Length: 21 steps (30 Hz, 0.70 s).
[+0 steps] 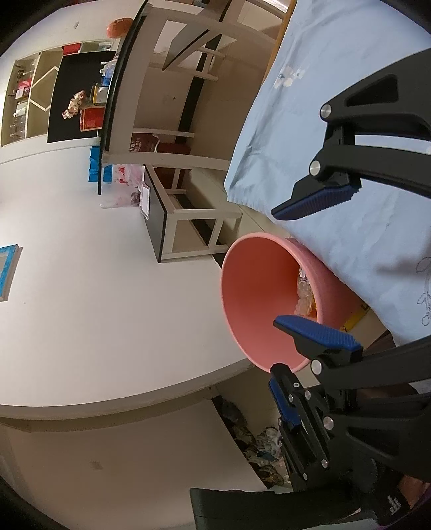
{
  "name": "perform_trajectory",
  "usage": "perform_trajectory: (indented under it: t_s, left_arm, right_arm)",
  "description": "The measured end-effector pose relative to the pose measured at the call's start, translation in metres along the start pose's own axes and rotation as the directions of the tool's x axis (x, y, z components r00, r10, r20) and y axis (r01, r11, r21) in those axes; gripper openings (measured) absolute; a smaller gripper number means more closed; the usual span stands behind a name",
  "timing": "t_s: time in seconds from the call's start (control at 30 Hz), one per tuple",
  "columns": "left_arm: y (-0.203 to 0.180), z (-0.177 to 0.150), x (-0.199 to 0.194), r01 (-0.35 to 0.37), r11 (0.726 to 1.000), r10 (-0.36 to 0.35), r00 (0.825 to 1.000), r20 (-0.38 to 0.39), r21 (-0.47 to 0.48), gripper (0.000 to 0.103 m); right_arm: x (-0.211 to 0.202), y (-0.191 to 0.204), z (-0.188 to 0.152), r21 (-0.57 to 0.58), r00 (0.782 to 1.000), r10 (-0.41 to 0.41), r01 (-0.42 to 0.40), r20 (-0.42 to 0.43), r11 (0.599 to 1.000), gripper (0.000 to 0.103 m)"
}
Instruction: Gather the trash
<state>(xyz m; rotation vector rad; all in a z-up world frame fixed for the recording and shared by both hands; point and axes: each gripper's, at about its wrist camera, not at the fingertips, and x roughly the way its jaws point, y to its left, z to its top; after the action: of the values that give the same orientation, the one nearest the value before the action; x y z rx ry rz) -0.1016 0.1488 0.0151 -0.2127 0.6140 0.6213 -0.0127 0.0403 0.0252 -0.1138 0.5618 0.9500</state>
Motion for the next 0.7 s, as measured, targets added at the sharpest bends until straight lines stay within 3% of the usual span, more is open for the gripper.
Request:
perform_trajectory:
  t_s: [0.2,0.7]
  left_arm:
    - [-0.007,-0.004,-0.012,0.012,1.000,-0.012,0.999,0.038,0.015,0.016]
    - [-0.005,-0.012,-0.027,0.042,0.999,-0.042,0.999,0.030,-0.002,0.016]
  right_arm:
    - [-0.011,0.000,-0.003,0.001,1.000,-0.005,0.005,0.013,1.000,0.060]
    - [-0.043,0.001,-0.019,-0.007,0.998,-0.024,0.024,0.058,1.000,0.061]
